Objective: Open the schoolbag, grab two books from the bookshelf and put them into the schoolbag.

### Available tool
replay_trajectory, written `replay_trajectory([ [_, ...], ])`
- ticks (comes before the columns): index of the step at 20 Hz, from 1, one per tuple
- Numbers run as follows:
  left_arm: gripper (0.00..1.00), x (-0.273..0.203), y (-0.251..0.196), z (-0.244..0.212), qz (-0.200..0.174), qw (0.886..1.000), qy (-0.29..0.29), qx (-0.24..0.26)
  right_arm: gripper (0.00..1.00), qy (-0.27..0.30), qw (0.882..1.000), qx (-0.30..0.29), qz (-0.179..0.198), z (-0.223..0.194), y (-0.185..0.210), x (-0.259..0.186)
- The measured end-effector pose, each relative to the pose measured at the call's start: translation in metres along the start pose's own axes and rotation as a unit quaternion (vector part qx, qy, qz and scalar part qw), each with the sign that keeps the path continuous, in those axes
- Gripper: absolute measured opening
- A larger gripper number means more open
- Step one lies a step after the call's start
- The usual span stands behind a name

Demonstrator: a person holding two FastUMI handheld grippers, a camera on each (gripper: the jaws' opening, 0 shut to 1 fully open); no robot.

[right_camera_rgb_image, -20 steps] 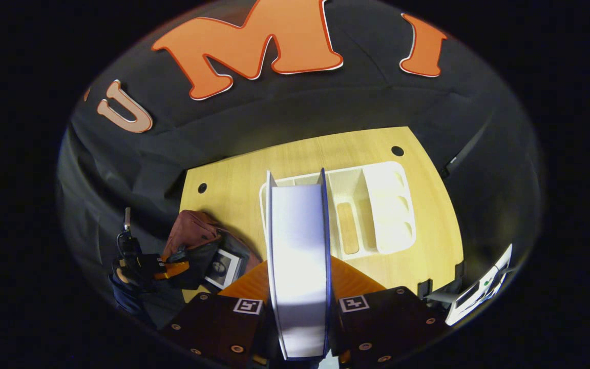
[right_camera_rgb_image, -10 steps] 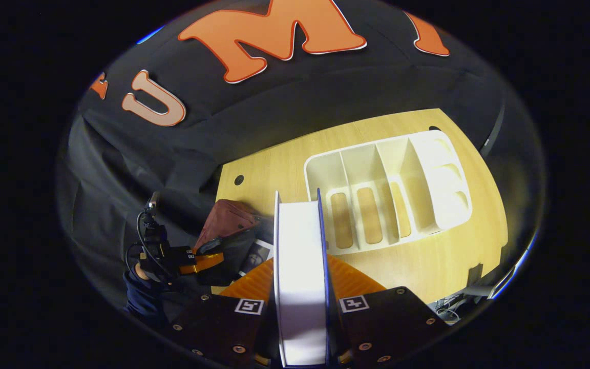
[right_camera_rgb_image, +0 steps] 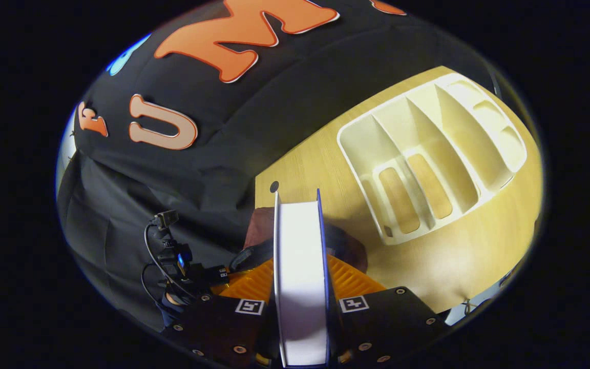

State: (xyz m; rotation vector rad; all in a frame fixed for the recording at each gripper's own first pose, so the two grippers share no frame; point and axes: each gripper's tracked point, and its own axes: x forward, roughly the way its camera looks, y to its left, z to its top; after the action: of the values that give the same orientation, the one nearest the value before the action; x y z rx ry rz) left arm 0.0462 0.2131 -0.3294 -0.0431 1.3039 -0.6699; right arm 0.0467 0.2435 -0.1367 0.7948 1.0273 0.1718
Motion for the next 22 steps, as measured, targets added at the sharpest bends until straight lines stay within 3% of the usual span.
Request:
replay_trajectory([
  [7, 0.04, -0.022, 0.001, 0.005, 0.001, 1.0, -0.016, -0.013, 0.38, -0.045, 0.996, 0.07, 0.025, -0.008, -0.002, 0.047],
  [12, 0.04, -0.037, -0.006, 0.017, -0.001, 1.0, -0.029, -0.007, 0.38, -0.054, 0.995, 0.072, 0.039, -0.028, 0.012, 0.077],
  [16, 0.04, -0.044, -0.013, 0.023, -0.001, 0.999, -0.036, 0.0, 0.38, -0.057, 0.996, 0.069, 0.029, -0.049, 0.018, 0.11],
  [22, 0.04, -0.046, -0.022, 0.026, -0.01, 0.999, -0.053, 0.0, 0.38, -0.055, 0.993, 0.082, 0.06, -0.068, 0.035, 0.15],
])
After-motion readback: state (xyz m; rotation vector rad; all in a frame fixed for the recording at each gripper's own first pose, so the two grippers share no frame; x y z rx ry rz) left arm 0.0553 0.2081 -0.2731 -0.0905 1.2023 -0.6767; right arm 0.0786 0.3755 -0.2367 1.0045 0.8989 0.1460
